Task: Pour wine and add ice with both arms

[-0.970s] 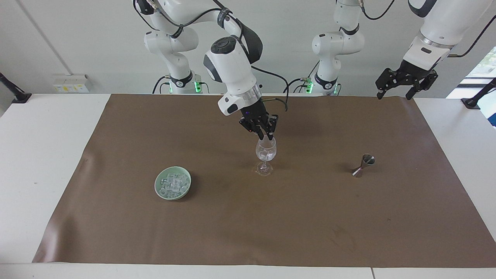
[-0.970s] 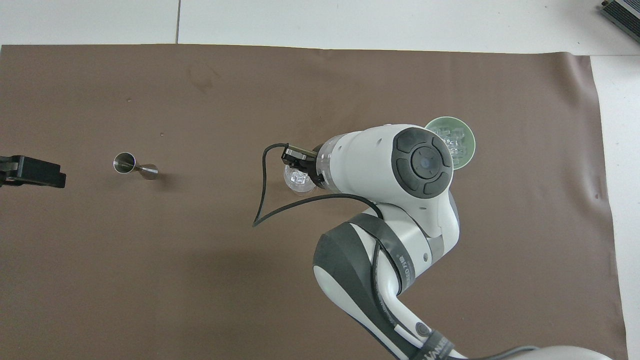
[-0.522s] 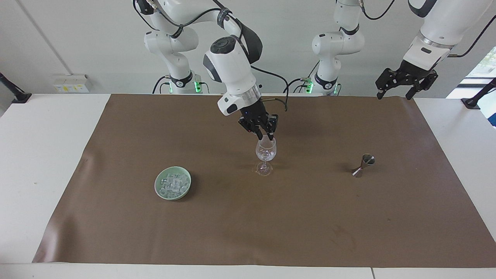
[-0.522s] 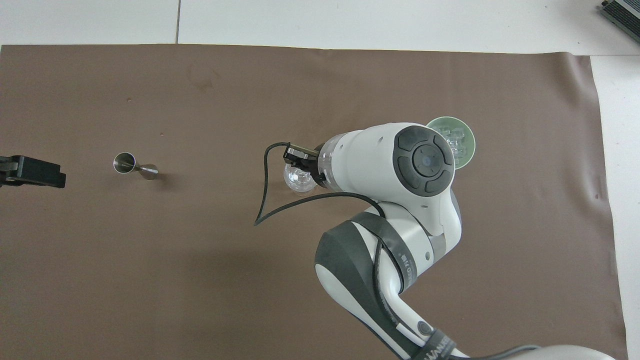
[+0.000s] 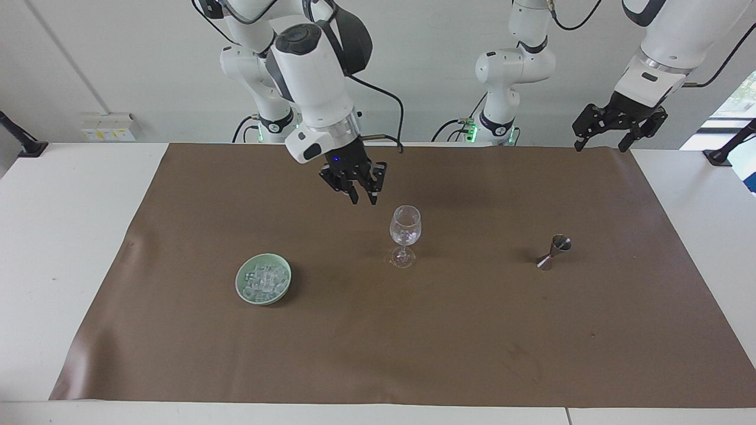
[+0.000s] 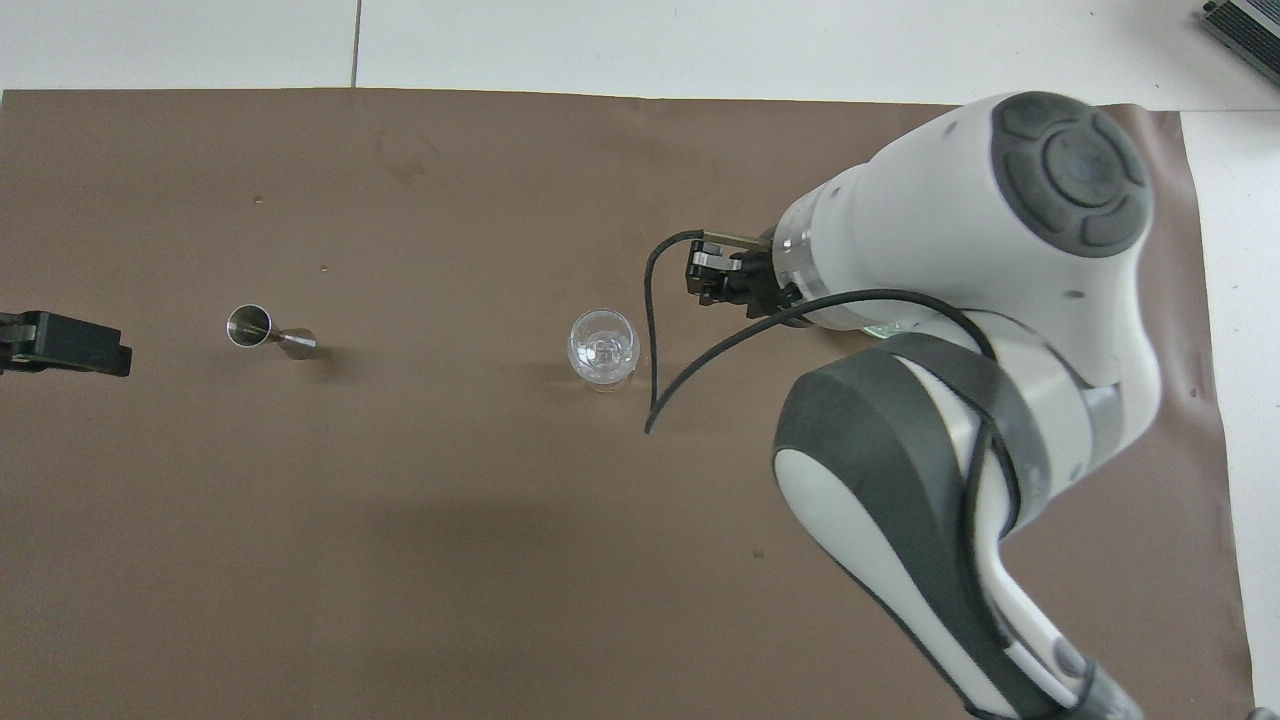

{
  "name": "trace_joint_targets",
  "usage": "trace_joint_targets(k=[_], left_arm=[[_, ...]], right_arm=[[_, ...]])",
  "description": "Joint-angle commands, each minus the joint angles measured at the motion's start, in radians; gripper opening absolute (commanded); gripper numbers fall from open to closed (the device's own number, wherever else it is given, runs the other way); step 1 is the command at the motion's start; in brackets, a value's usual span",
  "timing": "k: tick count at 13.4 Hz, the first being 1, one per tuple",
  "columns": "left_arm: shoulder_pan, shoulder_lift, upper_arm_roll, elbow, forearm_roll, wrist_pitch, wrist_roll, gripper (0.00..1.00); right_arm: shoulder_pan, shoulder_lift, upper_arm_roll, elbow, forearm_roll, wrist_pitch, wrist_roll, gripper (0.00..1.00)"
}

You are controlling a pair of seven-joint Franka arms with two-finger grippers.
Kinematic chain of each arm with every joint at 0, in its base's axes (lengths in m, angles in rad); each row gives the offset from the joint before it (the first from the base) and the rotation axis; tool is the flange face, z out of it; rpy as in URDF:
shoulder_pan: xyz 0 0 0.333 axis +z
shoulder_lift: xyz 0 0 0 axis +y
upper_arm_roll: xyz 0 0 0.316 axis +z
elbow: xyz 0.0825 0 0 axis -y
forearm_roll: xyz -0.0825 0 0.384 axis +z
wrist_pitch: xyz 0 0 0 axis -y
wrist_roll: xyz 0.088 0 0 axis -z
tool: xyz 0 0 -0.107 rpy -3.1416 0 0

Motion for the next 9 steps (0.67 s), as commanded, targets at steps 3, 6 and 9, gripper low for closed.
trace_joint_targets(k=[3, 6, 9], left_arm=[[-0.006, -0.006, 0.005, 0.012, 0.016, -0.023, 0.005, 1.00], [-0.006, -0.006, 0.005, 0.012, 0.014, -0.023, 0.005, 1.00], [-0.006, -0.006, 0.005, 0.012, 0.016, -0.023, 0.005, 1.00]], right_arm=[[-0.272, -0.145, 0.007, -0.012, 0.030, -0.298, -0.496, 0.52], [-0.346, -0.154, -0.008, -0.018, 0.012, -0.372, -0.608, 0.95], [-0.375, -0.153, -0.014, -0.018, 0.006, -0.363, -0.638, 1.00]])
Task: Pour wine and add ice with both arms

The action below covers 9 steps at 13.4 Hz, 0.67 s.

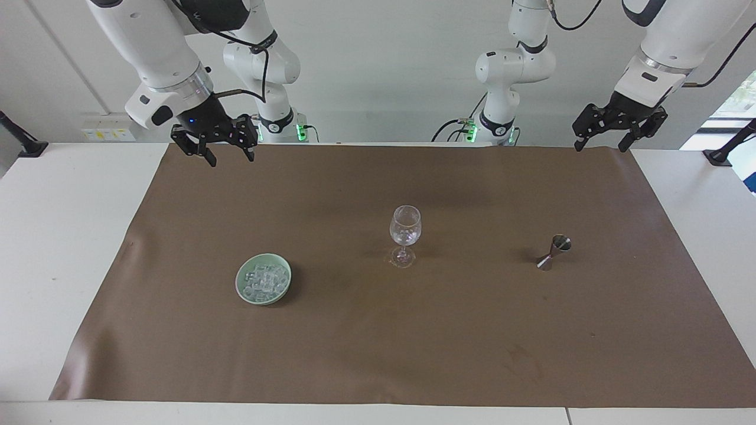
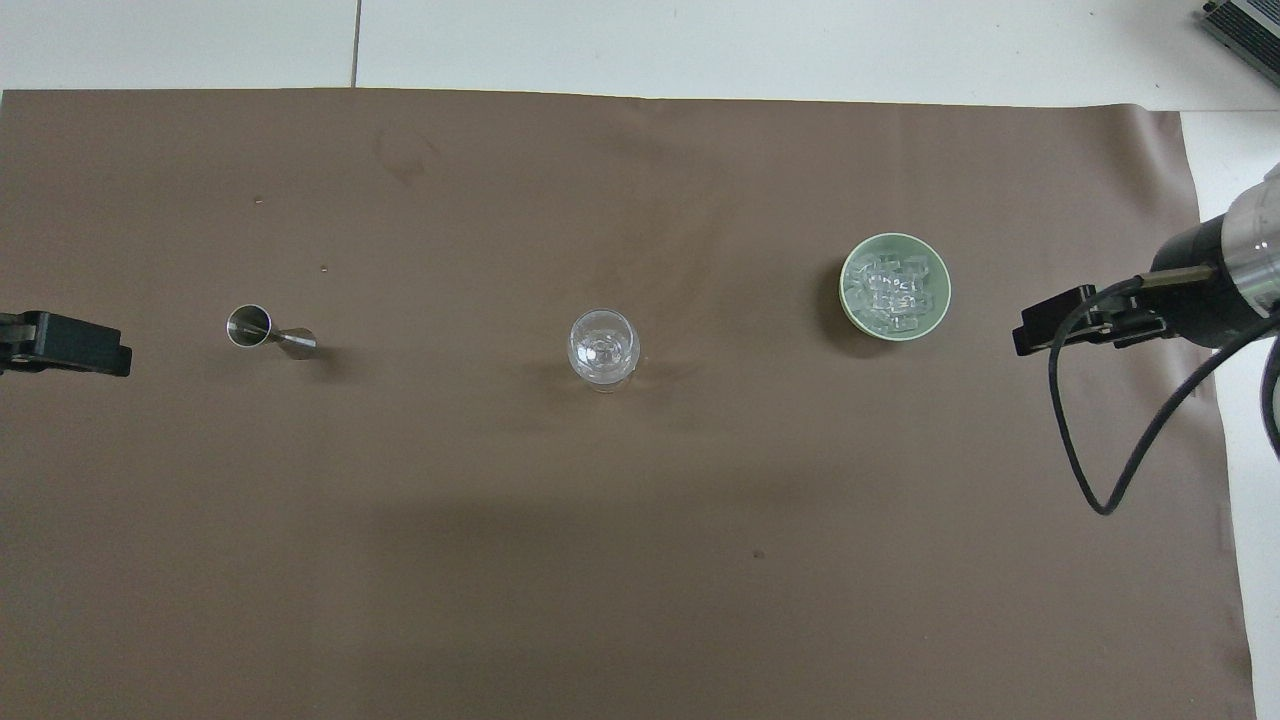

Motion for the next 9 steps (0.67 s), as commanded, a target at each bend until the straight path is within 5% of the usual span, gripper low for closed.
trace_joint_targets(k=[1, 4, 7, 9], left_arm=[[-0.006, -0.006, 0.005, 0.012, 0.016, -0.023, 0.005, 1.00], [-0.006, -0.006, 0.005, 0.012, 0.016, -0.023, 0.005, 1.00], [-0.006, -0.006, 0.005, 0.012, 0.016, -0.023, 0.005, 1.00], [-0.006, -0.006, 0.005, 0.012, 0.016, -0.023, 0.005, 1.00]], right_arm=[[-0.022, -0.011, 0.005, -0.016, -0.011, 0.006, -0.029, 1.00], [-0.024, -0.011, -0.050, -0.016, -0.043, -0.001, -0.032, 1.00], [0.132, -0.020, -0.288, -0.017, -0.071, -0.055, -0.115, 1.00], [0.168, -0.026, -0.369, -0.017, -0.072, -0.052, -0.187, 1.00]])
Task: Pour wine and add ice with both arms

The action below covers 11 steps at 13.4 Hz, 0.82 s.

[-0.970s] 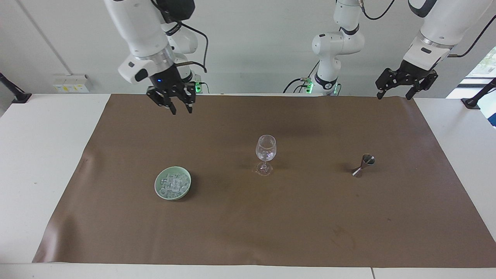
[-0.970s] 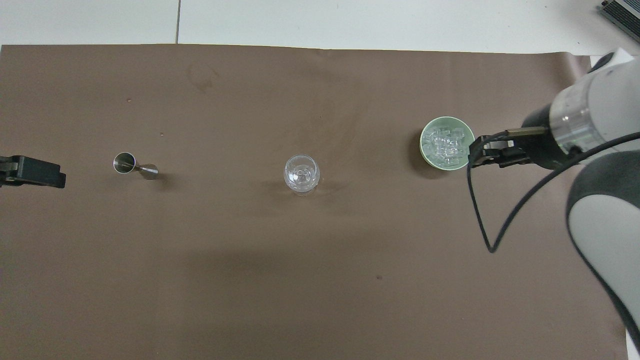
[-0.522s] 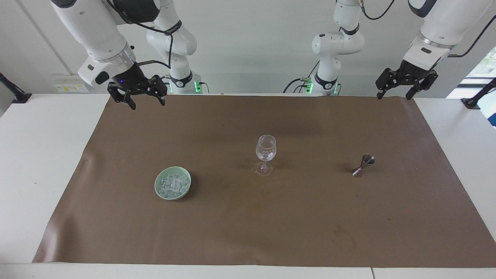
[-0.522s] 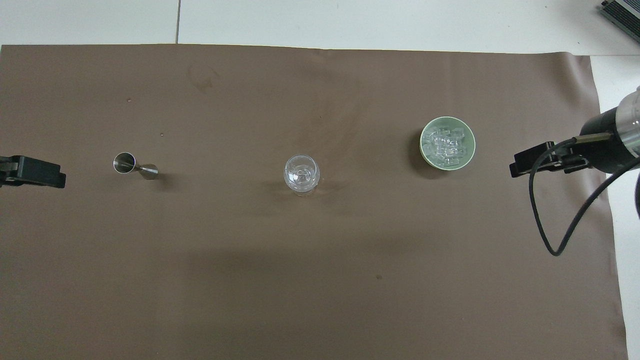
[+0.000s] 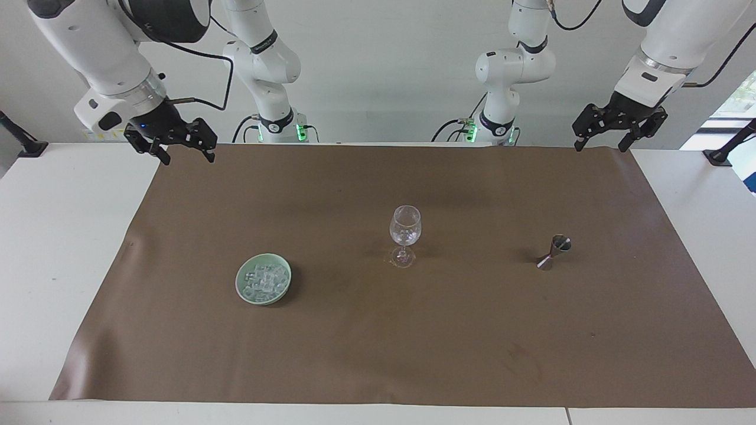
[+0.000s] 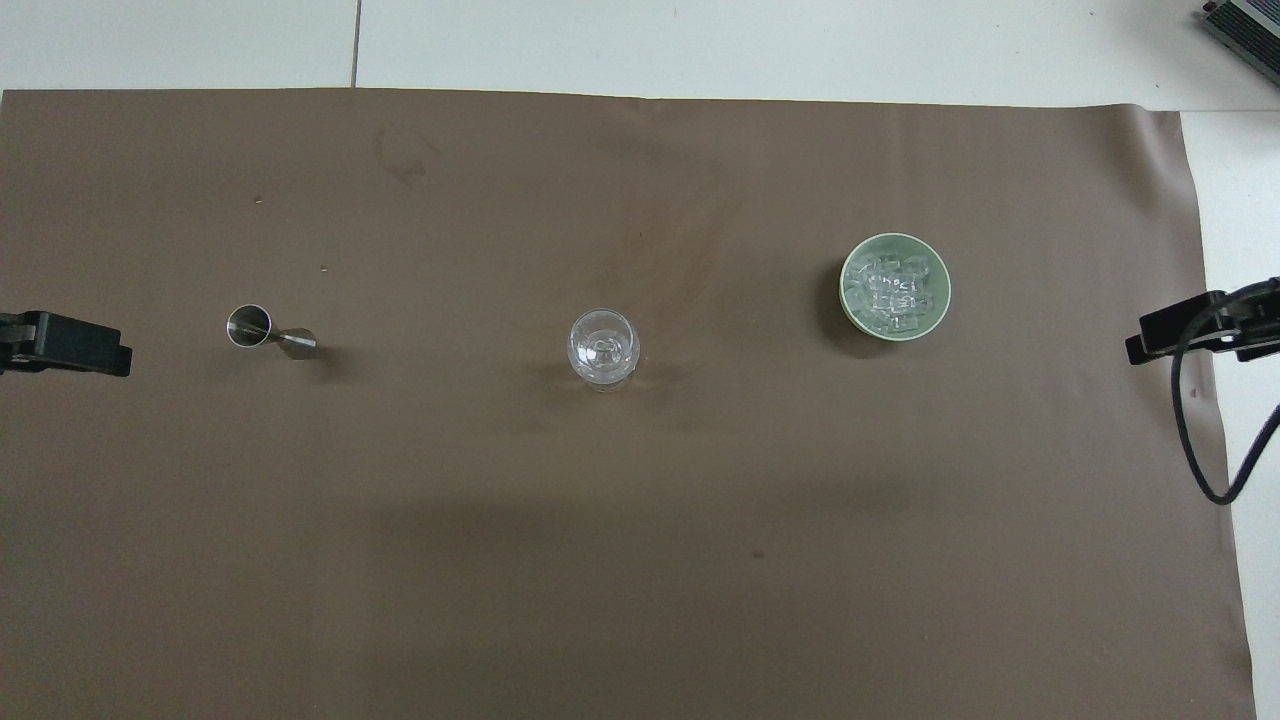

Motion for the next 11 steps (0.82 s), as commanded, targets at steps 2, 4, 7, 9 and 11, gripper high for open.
trace_joint_targets(k=[2, 4, 7, 9, 11], left_arm=[[-0.006, -0.006, 0.005, 0.012, 0.016, -0.023, 0.005, 1.00], [-0.006, -0.006, 0.005, 0.012, 0.016, -0.023, 0.005, 1.00], [-0.006, -0.006, 0.005, 0.012, 0.014, -0.023, 0.005, 1.00], [-0.006, -0.006, 0.005, 0.012, 0.016, -0.023, 0.005, 1.00], [-0.006, -0.006, 0.005, 0.012, 0.016, -0.023, 0.005, 1.00]], right_arm=[[0.038, -0.029, -0.081, -0.009, -0.017, -0.013, -0.071, 1.00], [0.044, -0.032, -0.084, -0.011, -0.036, -0.020, -0.069, 1.00], [0.081, -0.040, -0.067, -0.012, -0.149, -0.031, -0.066, 1.00], [0.081, -0.040, -0.076, -0.004, -0.148, -0.031, -0.069, 1.00], [0.081, -0.044, -0.078, -0.003, -0.139, -0.031, -0.071, 1.00]])
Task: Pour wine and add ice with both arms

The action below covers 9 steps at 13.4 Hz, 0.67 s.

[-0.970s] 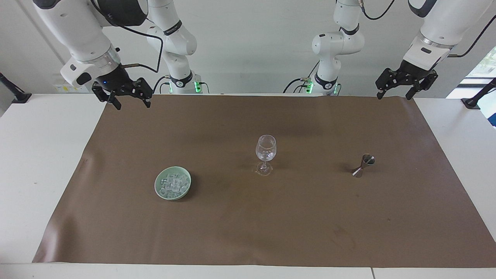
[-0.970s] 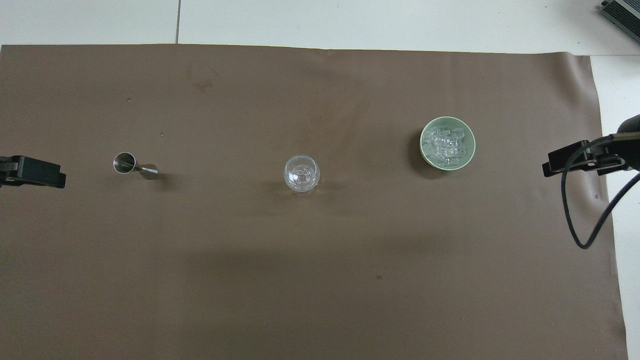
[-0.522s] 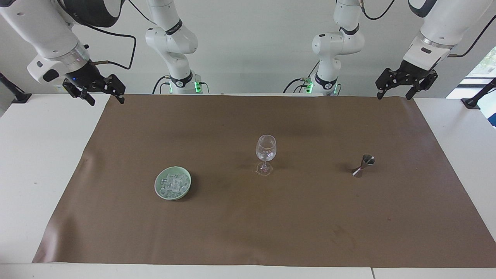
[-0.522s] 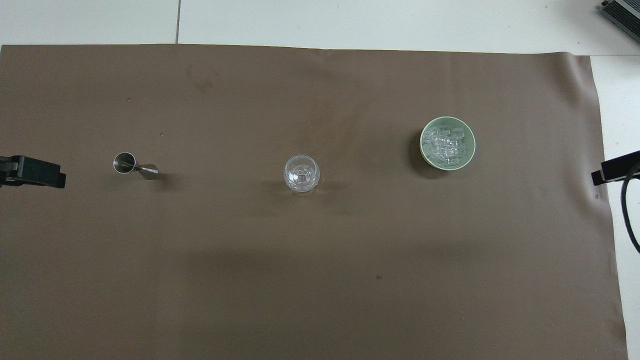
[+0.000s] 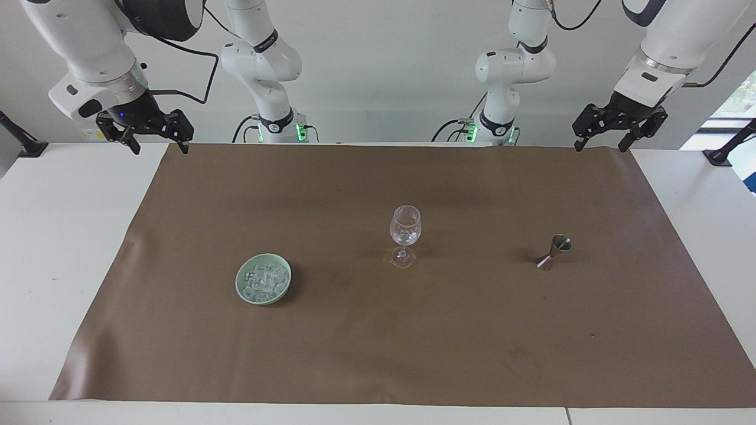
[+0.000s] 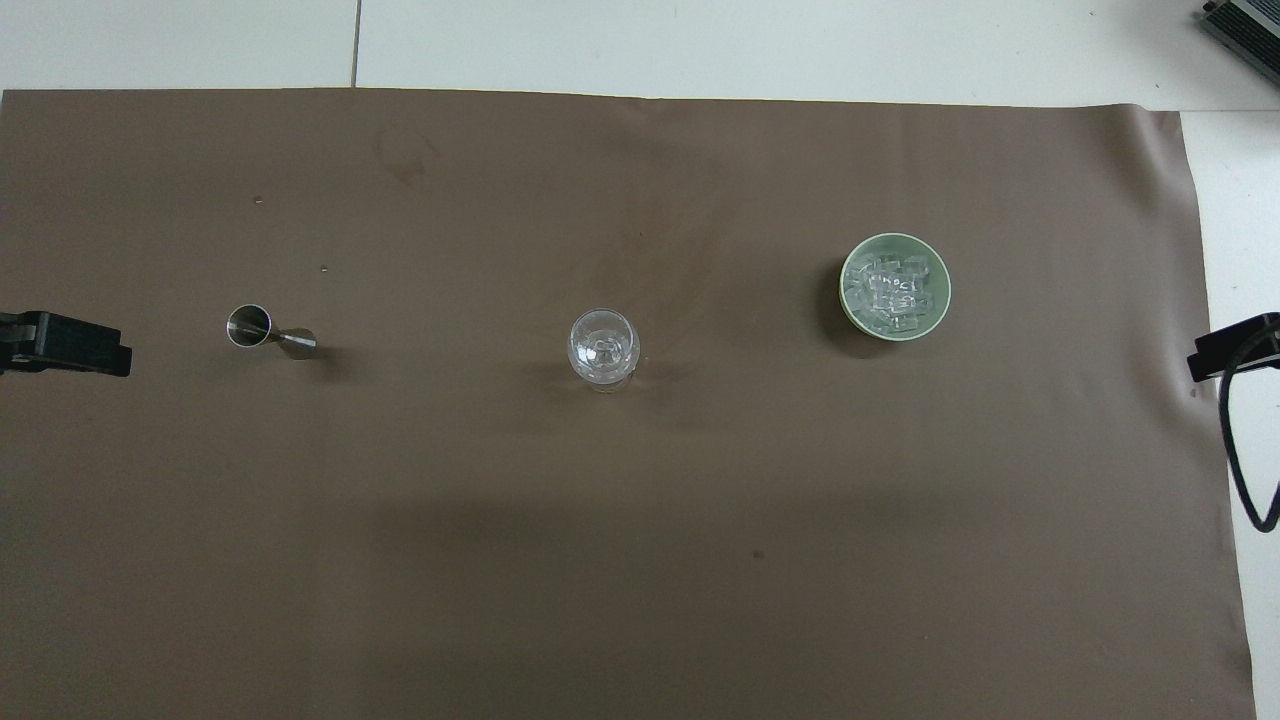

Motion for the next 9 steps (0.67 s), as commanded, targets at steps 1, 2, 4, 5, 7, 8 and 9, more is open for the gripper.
trace_joint_targets(k=[1, 2, 4, 5, 7, 8, 9], left_arm=[[-0.006, -0.006, 0.005, 0.011, 0.016, -0.023, 0.005, 1.00], [-0.006, -0.006, 0.005, 0.011, 0.016, -0.023, 0.005, 1.00], [-0.006, -0.006, 0.005, 0.011, 0.014, -0.023, 0.005, 1.00], [-0.006, -0.006, 0.005, 0.011, 0.016, -0.023, 0.005, 1.00], [-0.006, -0.006, 0.005, 0.011, 0.016, -0.023, 0.005, 1.00], [-0.006, -0.006, 0.005, 0.011, 0.016, -0.023, 0.005, 1.00], [-0.006, -0.006, 0.005, 0.011, 0.016, -0.023, 0.005, 1.00]], right_arm=[[-0.002, -0.018, -0.006, -0.004, 0.001, -0.012, -0.015, 1.00], [-0.002, -0.017, -0.006, -0.004, 0.002, -0.009, -0.014, 1.00], [-0.003, -0.017, -0.007, -0.004, 0.002, 0.000, -0.008, 1.00], [-0.003, -0.017, -0.007, -0.004, 0.004, 0.004, -0.006, 1.00], [-0.003, -0.017, -0.009, -0.004, 0.040, 0.005, -0.006, 1.00], [-0.008, -0.017, -0.013, -0.004, 0.083, 0.003, -0.006, 1.00], [-0.008, -0.018, -0.024, -0.008, 0.093, 0.003, -0.006, 1.00]])
